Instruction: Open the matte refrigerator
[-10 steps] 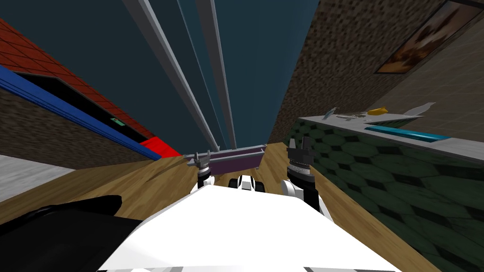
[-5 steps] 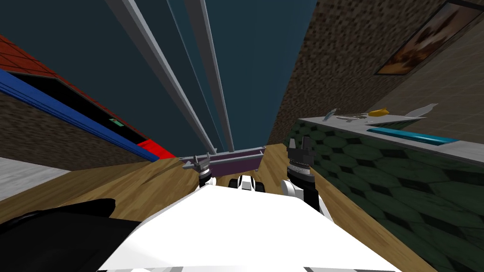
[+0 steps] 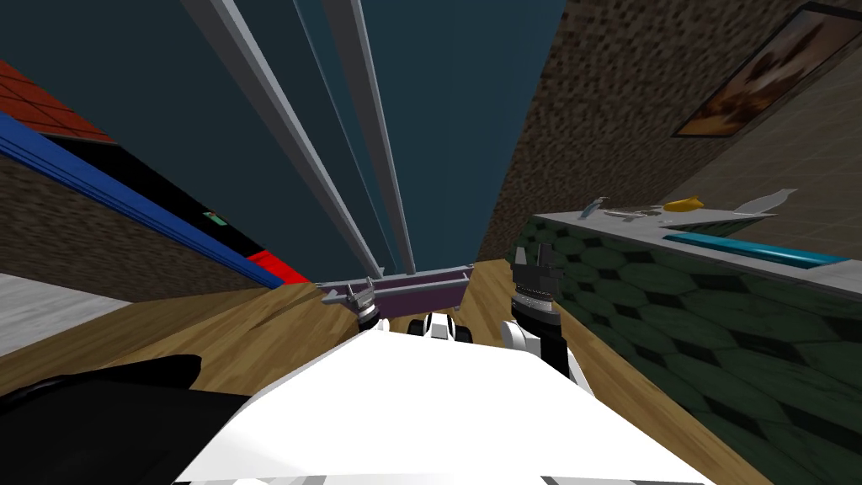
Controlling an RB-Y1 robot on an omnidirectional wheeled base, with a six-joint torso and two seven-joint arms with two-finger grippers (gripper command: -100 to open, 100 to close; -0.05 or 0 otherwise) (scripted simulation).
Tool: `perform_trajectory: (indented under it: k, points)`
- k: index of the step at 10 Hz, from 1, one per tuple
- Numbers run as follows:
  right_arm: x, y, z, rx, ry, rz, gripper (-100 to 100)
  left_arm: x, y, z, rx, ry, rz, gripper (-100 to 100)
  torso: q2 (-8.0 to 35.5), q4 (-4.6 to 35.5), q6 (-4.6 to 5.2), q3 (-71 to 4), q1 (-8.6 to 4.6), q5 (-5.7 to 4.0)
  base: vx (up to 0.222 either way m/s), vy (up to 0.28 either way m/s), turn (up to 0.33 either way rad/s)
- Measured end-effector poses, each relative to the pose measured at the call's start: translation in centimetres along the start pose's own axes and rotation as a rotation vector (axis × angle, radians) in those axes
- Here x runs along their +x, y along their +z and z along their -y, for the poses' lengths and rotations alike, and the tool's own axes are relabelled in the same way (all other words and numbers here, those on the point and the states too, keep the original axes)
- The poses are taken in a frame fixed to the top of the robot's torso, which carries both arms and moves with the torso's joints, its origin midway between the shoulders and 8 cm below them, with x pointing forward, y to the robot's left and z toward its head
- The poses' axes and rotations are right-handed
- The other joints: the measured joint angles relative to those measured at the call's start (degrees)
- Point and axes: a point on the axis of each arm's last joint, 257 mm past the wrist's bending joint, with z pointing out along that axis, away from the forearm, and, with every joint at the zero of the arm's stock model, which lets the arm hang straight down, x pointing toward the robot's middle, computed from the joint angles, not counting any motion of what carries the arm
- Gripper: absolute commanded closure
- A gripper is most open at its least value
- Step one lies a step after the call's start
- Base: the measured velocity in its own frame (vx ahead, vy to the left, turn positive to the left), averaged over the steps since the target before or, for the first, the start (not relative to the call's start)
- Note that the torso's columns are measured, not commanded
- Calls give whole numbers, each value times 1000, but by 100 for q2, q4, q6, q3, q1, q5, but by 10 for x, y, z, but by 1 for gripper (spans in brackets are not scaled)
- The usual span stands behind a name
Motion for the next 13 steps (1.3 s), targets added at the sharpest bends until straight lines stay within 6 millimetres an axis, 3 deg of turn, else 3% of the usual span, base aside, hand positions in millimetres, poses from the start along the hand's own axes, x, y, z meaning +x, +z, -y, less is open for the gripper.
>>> perform_trajectory:
  k: [6, 8, 10, 13]
  points:
    - [0, 0, 0, 0, 0, 0, 0, -2, -28, -12, 12, -36, 99, -100, 25, 16, 19, 14, -63, -19, 30, -13, -1]
    - [0, 0, 0, 0, 0, 0, 0, 5, -41, -16, 1, -60, 130, -100, 43, 41, -22, 16, -41, -51, 6, -34, -49]
    - [0, 0, 0, 0, 0, 0, 0, 5, -33, -22, 0, -66, 129, -100, 90, 56, -75, 41, 59, -39, -29, 3, 50]
    - [0, 0, 0, 0, 0, 0, 0, 11, -15, -33, -8, -75, 129, -100, 90, 62, -81, 39, 52, -49, -42, 14, 35]
